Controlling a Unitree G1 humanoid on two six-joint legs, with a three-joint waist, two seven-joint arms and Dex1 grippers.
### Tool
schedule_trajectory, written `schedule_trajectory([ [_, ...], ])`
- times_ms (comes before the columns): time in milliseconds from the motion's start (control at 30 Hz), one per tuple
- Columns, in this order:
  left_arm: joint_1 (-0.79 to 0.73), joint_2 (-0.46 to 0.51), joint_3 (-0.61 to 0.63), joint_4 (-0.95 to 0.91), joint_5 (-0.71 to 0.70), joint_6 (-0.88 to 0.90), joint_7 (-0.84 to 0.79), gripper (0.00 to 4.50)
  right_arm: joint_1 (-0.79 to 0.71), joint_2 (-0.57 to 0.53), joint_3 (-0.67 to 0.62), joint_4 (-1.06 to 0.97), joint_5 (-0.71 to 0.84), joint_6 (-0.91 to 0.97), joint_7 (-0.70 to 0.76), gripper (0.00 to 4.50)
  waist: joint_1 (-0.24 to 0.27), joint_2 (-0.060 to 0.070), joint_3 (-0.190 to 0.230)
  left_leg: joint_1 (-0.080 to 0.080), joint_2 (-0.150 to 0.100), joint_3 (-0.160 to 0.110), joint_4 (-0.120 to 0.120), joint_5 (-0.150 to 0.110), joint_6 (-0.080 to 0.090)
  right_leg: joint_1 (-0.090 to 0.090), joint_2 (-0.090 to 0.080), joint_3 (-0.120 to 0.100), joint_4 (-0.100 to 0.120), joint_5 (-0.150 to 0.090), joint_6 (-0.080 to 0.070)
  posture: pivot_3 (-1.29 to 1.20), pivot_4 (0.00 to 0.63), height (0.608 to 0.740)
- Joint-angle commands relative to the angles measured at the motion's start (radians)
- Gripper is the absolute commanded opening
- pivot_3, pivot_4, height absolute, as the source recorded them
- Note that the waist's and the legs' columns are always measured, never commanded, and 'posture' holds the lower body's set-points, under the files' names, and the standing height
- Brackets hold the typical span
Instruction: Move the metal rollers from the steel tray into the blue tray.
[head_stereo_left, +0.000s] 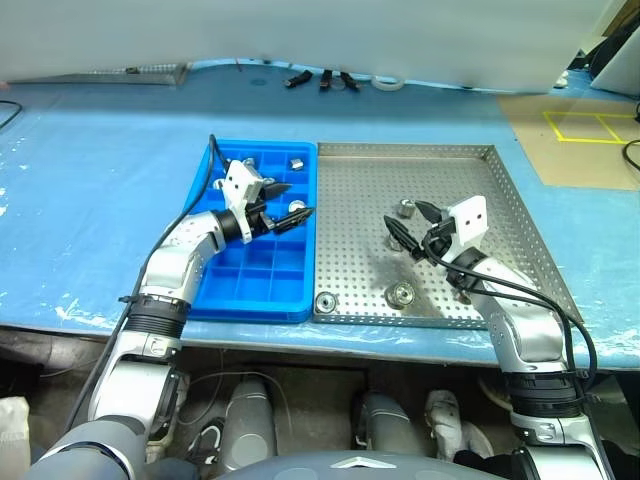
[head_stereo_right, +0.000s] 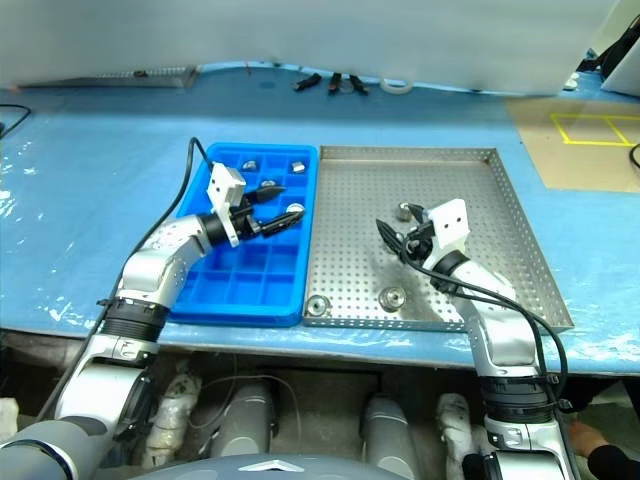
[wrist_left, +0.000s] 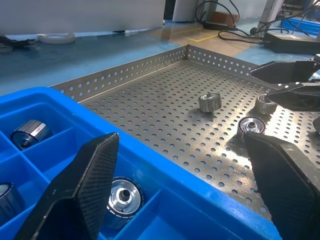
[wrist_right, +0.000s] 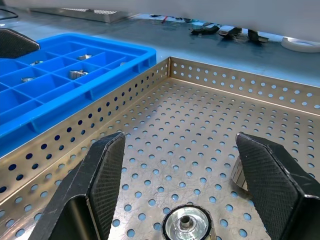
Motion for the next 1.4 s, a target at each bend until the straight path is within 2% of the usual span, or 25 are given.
schedule_trajectory([
  [33,-0.016,-0.002,0.013,-0.03,-0.002,-0.008,0.002,4.21,0.003,-0.007,-0.028,-0.031,0.008,-0.012,-0.002,3.71,0.0,0.0,0.0,0.0,0.0,0.0,0.0,0.0,0.0,0.0,0.0,0.0,0.0,0.0,0.0,-0.04,0.15,0.74],
  [733,-0.02,-0.005,0.018,-0.044,-0.004,-0.002,0.011,4.21,-0.018,-0.012,-0.026,-0.034,0.018,0.003,-0.001,3.71,0.0,0.0,0.0,0.0,0.0,0.0,0.0,0.0,0.0,0.0,0.0,0.0,0.0,0.0,0.0,-0.02,0.15,0.74],
  [933,-0.044,0.0,-0.001,-0.063,-0.021,0.031,-0.033,4.21,-0.017,-0.033,-0.04,-0.056,0.03,0.023,0.012,3.71,0.001,0.0,0.0,0.0,0.0,0.0,0.0,0.0,0.0,0.0,0.0,0.0,0.0,0.0,0.0,-0.04,0.15,0.74],
  [1167,-0.244,-0.063,-0.048,0.142,0.035,-0.05,-0.099,4.21,0.049,-0.05,-0.108,-0.142,0.063,0.049,-0.01,3.71,0.005,0.0,0.0,0.001,-0.001,0.0,0.001,0.0,0.001,0.003,-0.001,0.001,0.0,0.0,0.0,-0.13,0.15,0.74],
  [1400,-0.516,-0.207,-0.131,0.576,0.176,-0.253,-0.185,4.21,0.142,-0.035,-0.176,-0.244,0.067,0.06,-0.079,3.71,-0.007,0.0,0.0,0.002,-0.005,0.001,0.002,-0.003,0.005,0.007,-0.004,0.002,-0.006,0.001,0.002,-0.27,0.15,0.74],
])
